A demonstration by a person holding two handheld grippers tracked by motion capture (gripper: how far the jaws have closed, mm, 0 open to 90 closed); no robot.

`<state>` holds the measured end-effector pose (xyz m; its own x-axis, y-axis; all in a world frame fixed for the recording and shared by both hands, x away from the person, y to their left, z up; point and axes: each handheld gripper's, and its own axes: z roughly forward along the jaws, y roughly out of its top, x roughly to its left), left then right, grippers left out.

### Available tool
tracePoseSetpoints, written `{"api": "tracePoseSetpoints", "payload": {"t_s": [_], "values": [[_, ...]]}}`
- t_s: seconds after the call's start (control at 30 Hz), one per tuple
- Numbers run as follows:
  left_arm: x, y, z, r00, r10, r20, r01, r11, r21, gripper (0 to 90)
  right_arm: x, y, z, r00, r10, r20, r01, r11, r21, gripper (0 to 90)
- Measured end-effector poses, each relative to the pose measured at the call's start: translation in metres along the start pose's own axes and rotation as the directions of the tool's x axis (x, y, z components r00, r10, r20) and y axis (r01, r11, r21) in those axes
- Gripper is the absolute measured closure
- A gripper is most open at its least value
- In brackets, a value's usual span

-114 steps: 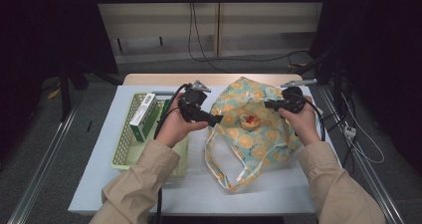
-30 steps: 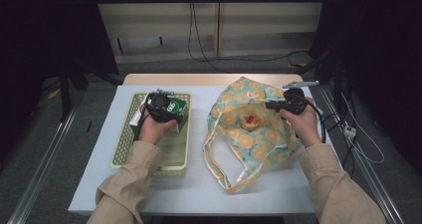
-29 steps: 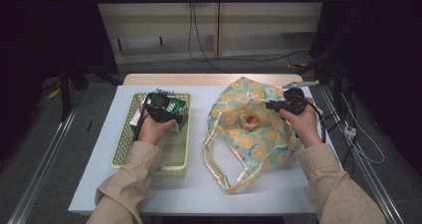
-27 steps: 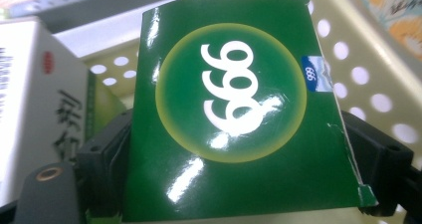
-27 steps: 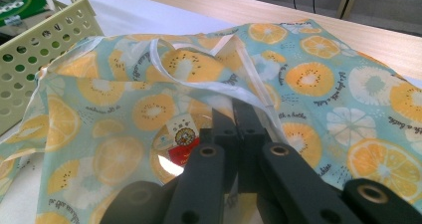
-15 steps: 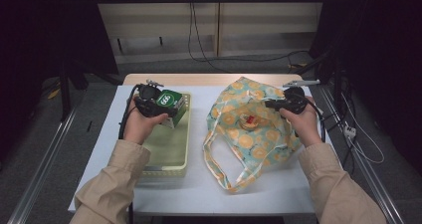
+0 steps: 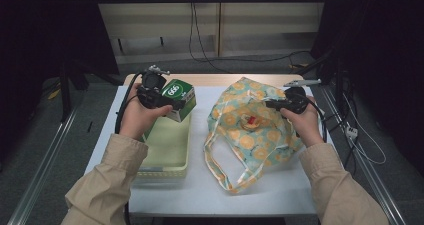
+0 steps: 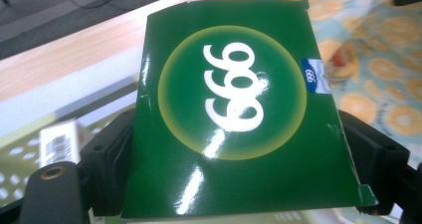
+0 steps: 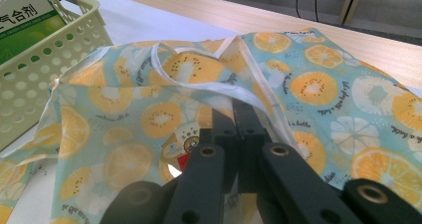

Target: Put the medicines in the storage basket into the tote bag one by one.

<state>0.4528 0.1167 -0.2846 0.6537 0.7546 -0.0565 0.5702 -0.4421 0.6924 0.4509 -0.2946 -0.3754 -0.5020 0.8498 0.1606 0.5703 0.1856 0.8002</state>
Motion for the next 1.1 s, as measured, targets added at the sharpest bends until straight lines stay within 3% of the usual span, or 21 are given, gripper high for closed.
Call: {"api": "tracePoseSetpoints", "payload": {"t_s": [0.17, 0.43, 0.67, 0.77, 0.93, 1.1], "values": [[-0.019, 0.006, 0.007, 0.9973, 0.036, 0.064, -0.036, 0.9994, -0.001, 16.7, 0.000, -0.001, 0.000, 1.0000, 0.002, -0.005, -0.002, 1.000, 0.002, 90.0], [-0.060, 0.014, 0.027, 0.9811, 0.098, 0.167, -0.098, 0.9952, -0.010, 16.7, -0.001, 0.001, -0.003, 1.0000, 0.007, -0.006, -0.007, 1.000, -0.007, 90.0], [-0.092, 0.017, 0.052, 0.9674, 0.130, 0.217, -0.129, 0.9915, -0.017, 16.6, 0.000, 0.002, -0.005, 1.0000, 0.004, -0.009, -0.004, 1.000, -0.013, 90.0], [-0.104, 0.018, 0.064, 0.9585, 0.140, 0.249, -0.139, 0.9901, -0.022, 16.6, 0.000, 0.002, -0.006, 1.0000, 0.002, -0.008, -0.002, 1.000, -0.013, 90.0], [-0.126, 0.017, 0.083, 0.9490, 0.166, 0.268, -0.166, 0.9858, -0.022, 16.6, -0.001, 0.002, -0.007, 0.9999, 0.008, -0.009, -0.008, 1.000, -0.020, 90.0], [-0.139, 0.015, 0.105, 0.9451, 0.176, 0.276, -0.182, 0.9833, -0.003, 16.6, -0.002, 0.002, -0.009, 0.9999, 0.009, -0.009, -0.010, 1.000, -0.026, 90.0]]}}
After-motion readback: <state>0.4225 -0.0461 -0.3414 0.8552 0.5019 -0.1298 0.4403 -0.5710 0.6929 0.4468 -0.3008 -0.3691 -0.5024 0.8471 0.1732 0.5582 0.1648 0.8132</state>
